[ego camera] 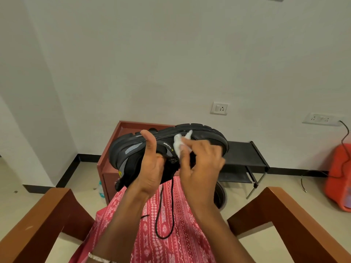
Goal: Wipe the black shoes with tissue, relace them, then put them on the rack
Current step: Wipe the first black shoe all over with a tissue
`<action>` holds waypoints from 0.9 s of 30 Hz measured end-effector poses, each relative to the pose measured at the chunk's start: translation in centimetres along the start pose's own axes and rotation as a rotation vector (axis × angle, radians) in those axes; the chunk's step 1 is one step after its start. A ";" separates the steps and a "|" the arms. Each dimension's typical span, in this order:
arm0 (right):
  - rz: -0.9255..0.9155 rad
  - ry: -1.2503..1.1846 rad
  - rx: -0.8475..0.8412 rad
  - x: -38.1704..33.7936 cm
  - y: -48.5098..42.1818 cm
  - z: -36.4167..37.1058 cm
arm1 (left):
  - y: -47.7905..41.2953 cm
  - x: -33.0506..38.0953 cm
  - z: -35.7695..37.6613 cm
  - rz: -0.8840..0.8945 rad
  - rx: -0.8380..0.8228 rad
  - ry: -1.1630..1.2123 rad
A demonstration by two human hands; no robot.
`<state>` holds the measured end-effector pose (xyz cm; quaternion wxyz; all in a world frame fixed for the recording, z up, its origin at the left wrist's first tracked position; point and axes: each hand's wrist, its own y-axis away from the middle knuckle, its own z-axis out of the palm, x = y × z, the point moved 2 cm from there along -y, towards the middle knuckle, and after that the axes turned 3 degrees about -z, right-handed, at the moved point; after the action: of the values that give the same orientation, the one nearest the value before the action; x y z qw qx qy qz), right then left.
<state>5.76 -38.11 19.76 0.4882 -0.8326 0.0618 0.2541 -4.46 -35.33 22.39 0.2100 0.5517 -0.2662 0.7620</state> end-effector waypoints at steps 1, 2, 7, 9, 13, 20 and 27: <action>-0.004 -0.136 -0.045 -0.8 0.5 -0.2 | 0.4 -0.6 -0.8 0.004 -0.021 -0.034; -0.027 -0.229 -0.069 -1.6 1.0 -0.4 | 1.1 -0.3 -0.6 0.026 -0.049 -0.088; -0.172 -0.006 -0.007 -0.1 0.0 -0.4 | -0.4 -0.9 -1.1 -0.038 0.112 -0.023; -0.163 0.186 0.063 2.1 -1.2 0.0 | -0.6 -0.9 -0.8 0.001 0.147 0.024; -0.125 0.206 0.111 2.7 -1.3 0.3 | -0.8 -0.9 -1.0 -0.014 0.169 0.078; -0.172 -0.197 -0.056 -1.9 0.5 -0.4 | -0.4 -1.1 -0.7 0.010 0.109 0.020; -0.046 0.040 0.138 3.4 -2.0 0.0 | -0.8 -1.2 -1.3 0.003 0.095 0.033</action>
<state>9.41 -36.56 19.66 0.5489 -0.8031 0.0698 0.2213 -4.50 -33.89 21.02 0.1869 0.5481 -0.2269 0.7830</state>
